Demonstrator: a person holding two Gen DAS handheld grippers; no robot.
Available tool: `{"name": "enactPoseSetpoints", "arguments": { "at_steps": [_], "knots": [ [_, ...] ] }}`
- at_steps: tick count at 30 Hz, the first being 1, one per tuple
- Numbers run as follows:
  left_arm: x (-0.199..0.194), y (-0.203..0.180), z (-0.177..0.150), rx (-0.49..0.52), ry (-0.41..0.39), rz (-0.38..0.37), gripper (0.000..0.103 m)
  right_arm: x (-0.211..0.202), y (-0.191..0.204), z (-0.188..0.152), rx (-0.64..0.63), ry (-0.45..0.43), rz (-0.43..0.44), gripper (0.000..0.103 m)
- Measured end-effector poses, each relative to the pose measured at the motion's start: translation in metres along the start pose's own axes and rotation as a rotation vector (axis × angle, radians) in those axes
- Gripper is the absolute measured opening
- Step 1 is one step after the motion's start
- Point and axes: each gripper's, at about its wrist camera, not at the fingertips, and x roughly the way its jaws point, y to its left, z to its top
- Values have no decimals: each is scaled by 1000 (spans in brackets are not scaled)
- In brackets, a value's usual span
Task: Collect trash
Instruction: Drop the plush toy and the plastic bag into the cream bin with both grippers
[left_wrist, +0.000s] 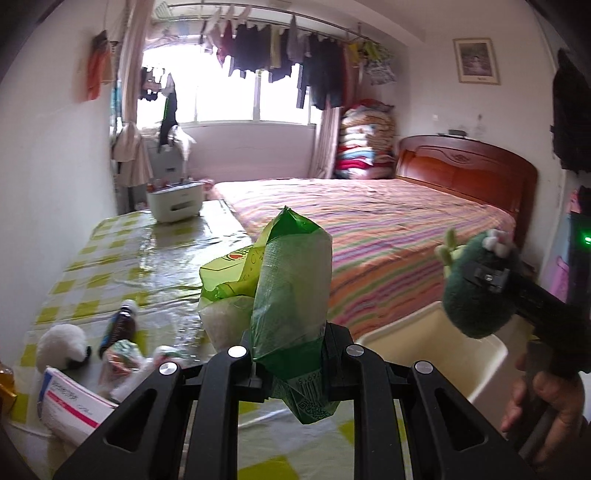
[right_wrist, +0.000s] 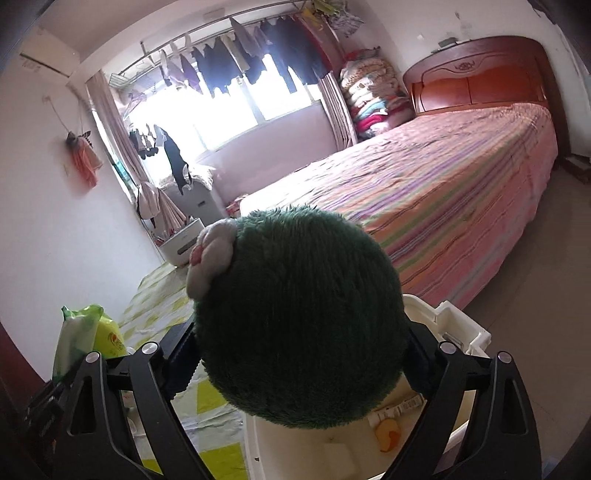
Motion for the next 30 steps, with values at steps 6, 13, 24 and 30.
{"name": "enactPoseSetpoints", "arguments": {
  "at_steps": [6,13,24,30],
  "knots": [
    [2,-17,3,14,18,-72,18,-8,2,-1,23,-31,1,91],
    [9,-33,3,-4,65,-181,18,-39,-8,9,77,-151,27,94],
    [35,-89,1,14,170,-355,21,-52,-30,8,153,-220,35,94],
    [51,-101,-4,12,193,-358,42,-52,-34,7,166,-224,46,94]
  ]
}}
